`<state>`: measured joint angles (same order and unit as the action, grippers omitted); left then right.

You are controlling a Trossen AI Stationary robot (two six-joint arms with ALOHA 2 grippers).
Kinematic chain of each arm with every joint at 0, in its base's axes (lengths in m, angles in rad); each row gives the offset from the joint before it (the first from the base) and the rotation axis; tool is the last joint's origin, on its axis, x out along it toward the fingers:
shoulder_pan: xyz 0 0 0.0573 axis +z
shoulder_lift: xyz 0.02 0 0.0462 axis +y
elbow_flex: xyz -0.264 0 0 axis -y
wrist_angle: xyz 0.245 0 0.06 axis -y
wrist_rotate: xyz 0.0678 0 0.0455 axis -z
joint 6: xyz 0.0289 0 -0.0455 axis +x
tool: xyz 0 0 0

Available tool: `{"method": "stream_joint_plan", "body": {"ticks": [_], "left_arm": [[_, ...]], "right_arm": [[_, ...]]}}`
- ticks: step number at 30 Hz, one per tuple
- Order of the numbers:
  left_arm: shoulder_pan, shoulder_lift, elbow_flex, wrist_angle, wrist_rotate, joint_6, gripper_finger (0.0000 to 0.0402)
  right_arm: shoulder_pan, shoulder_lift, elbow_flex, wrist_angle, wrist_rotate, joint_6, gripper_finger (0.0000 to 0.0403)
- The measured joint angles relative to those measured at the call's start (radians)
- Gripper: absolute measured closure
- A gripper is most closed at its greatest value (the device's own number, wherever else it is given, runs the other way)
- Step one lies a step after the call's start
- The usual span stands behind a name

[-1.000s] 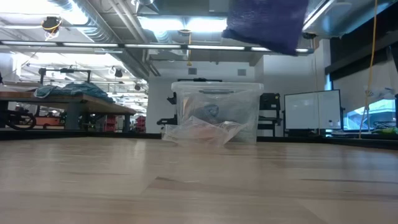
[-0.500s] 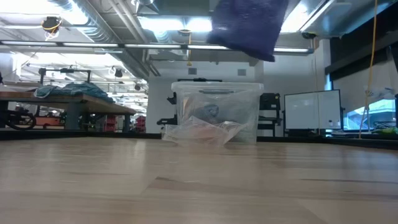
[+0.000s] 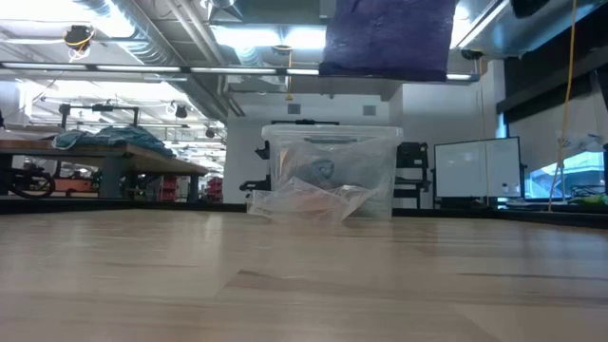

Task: Roll bandage
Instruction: Roll the blue bandage

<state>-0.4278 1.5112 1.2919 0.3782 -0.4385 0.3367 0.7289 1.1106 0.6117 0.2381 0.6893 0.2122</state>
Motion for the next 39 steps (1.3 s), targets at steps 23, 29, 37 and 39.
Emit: {"method": "stream_joint_plan", "body": {"ticks": [23,29,37,39], "left_arm": [[0.006,0.0,0.0,-0.001,-0.001,-0.019,0.0392],[0.006,0.0,0.0,0.042,-0.036,0.015,0.0392],[0.019,0.0,0.0,0.16,-0.227,0.165,0.0392],[0.025,0.0,0.0,0.16,-0.234,0.187,0.0393]], "right_arm": [[-0.152,0.22,-0.067,0.447,-0.109,-0.199,0.038],[-0.06,0.22,-0.067,0.448,-0.094,-0.217,0.0395],[0.125,0.219,0.051,0.348,-0.011,-0.25,0.0399],[0.154,0.219,0.112,0.278,-0.004,-0.253,0.0398]]}}
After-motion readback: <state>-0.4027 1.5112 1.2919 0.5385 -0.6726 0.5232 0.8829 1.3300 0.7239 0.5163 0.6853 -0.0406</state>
